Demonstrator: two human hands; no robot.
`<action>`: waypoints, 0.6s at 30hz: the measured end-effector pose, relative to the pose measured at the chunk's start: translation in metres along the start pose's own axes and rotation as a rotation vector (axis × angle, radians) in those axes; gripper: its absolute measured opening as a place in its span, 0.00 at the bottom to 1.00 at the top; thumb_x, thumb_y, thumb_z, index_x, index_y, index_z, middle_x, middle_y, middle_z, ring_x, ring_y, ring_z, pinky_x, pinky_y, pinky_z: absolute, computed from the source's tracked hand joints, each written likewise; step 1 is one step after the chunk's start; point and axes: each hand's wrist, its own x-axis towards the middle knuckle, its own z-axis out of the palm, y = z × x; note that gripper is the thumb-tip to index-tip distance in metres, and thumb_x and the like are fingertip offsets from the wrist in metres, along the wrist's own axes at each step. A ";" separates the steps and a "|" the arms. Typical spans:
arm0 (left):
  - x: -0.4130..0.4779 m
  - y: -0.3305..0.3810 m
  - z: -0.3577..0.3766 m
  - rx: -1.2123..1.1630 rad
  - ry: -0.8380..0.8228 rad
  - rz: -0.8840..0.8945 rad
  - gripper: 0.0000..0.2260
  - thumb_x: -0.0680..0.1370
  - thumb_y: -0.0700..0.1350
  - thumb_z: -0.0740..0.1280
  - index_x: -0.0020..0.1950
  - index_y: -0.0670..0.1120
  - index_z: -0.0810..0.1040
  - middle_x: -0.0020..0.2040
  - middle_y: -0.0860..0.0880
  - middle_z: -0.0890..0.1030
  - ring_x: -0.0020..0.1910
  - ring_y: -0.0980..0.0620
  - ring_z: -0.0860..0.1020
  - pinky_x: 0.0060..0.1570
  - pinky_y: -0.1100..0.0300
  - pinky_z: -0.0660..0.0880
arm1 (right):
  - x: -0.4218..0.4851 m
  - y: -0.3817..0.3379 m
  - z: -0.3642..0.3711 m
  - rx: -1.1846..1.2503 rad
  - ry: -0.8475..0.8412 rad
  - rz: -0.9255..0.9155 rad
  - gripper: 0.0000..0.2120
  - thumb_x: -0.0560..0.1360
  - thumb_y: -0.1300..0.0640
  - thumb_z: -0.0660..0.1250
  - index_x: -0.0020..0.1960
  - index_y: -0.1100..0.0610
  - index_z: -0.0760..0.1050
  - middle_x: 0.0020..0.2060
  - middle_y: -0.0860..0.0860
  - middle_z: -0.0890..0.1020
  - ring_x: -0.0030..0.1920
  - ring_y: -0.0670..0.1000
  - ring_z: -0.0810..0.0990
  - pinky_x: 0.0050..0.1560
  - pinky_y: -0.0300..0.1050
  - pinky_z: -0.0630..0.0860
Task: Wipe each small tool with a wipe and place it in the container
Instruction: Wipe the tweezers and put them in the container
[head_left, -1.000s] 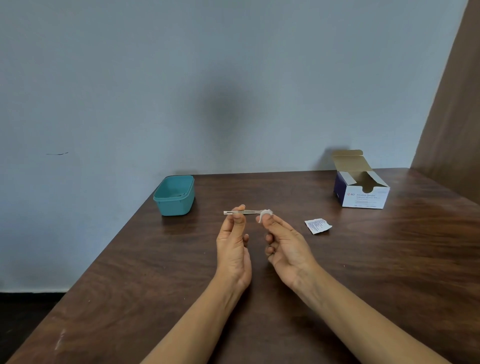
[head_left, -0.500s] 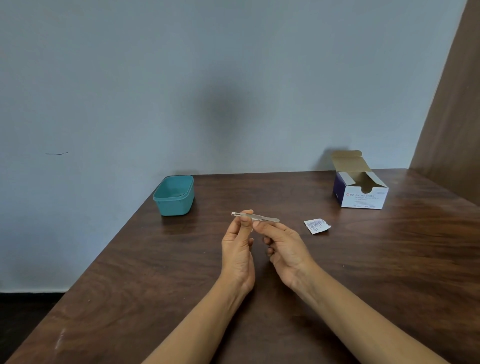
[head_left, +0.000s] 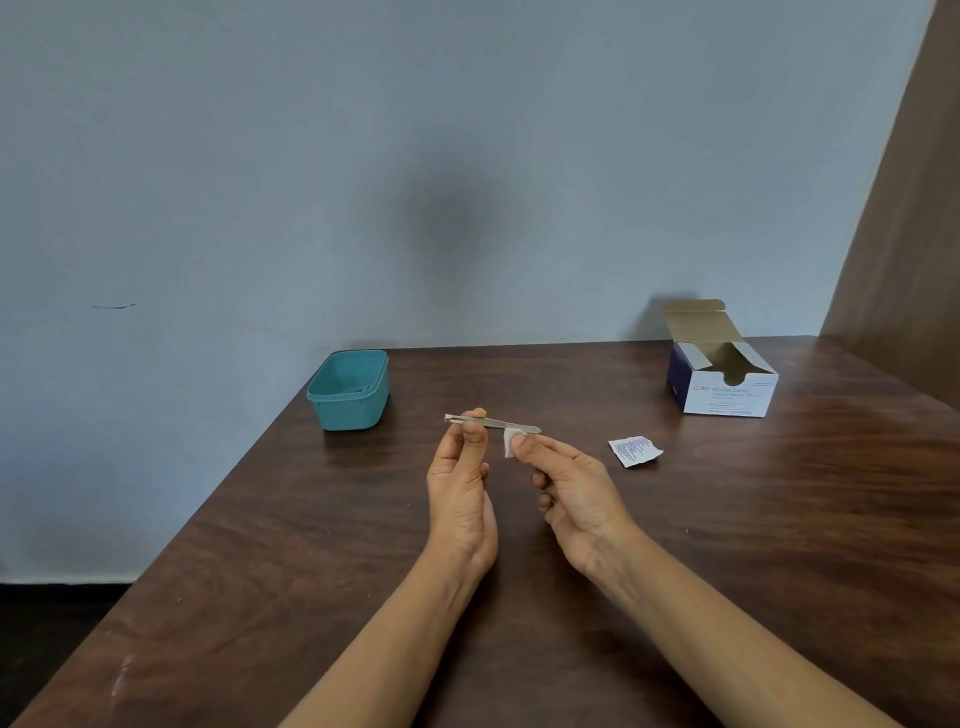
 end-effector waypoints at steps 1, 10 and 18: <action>0.000 0.001 0.000 0.001 0.005 0.000 0.05 0.77 0.45 0.66 0.46 0.52 0.81 0.47 0.60 0.82 0.51 0.61 0.74 0.54 0.58 0.63 | 0.000 0.000 0.000 0.003 0.001 0.006 0.05 0.69 0.59 0.74 0.45 0.56 0.83 0.31 0.43 0.82 0.31 0.42 0.65 0.32 0.36 0.59; 0.000 0.003 0.001 -0.010 0.012 0.010 0.05 0.77 0.44 0.66 0.46 0.52 0.81 0.45 0.62 0.82 0.51 0.62 0.74 0.53 0.58 0.63 | -0.002 -0.001 0.001 0.023 0.014 0.052 0.12 0.70 0.58 0.73 0.52 0.59 0.83 0.37 0.45 0.82 0.30 0.41 0.66 0.30 0.34 0.60; -0.005 -0.001 0.002 0.036 -0.046 0.051 0.06 0.78 0.43 0.64 0.48 0.51 0.80 0.42 0.62 0.83 0.49 0.62 0.74 0.52 0.62 0.65 | -0.001 -0.002 0.000 -0.006 0.085 -0.002 0.02 0.68 0.59 0.71 0.40 0.56 0.82 0.41 0.50 0.79 0.31 0.43 0.65 0.33 0.38 0.60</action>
